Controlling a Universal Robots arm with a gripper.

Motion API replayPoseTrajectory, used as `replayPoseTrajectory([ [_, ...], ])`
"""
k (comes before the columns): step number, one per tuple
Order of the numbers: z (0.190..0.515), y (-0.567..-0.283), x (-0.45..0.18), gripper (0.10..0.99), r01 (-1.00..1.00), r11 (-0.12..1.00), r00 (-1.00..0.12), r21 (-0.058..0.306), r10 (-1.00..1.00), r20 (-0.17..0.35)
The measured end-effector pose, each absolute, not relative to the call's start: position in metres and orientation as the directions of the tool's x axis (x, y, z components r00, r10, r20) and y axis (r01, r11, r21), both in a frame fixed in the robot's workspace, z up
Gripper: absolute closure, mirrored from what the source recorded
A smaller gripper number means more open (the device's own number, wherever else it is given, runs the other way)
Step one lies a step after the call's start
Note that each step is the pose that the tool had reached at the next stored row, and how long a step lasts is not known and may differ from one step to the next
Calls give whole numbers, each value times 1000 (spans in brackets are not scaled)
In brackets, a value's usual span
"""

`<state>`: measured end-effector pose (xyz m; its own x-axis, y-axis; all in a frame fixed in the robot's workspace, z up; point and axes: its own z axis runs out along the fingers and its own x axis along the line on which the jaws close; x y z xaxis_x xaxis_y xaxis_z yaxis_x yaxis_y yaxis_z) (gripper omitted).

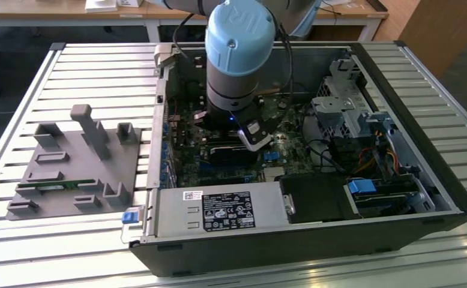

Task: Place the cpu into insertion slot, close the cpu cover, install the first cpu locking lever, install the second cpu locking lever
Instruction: 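Install the second cpu locking lever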

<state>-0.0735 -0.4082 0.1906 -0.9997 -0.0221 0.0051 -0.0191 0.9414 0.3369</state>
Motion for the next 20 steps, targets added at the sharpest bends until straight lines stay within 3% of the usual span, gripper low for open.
replayPoseTrajectory([
  [20,200,-404,-77,973,-19,937,-1000,350,-22,5],
])
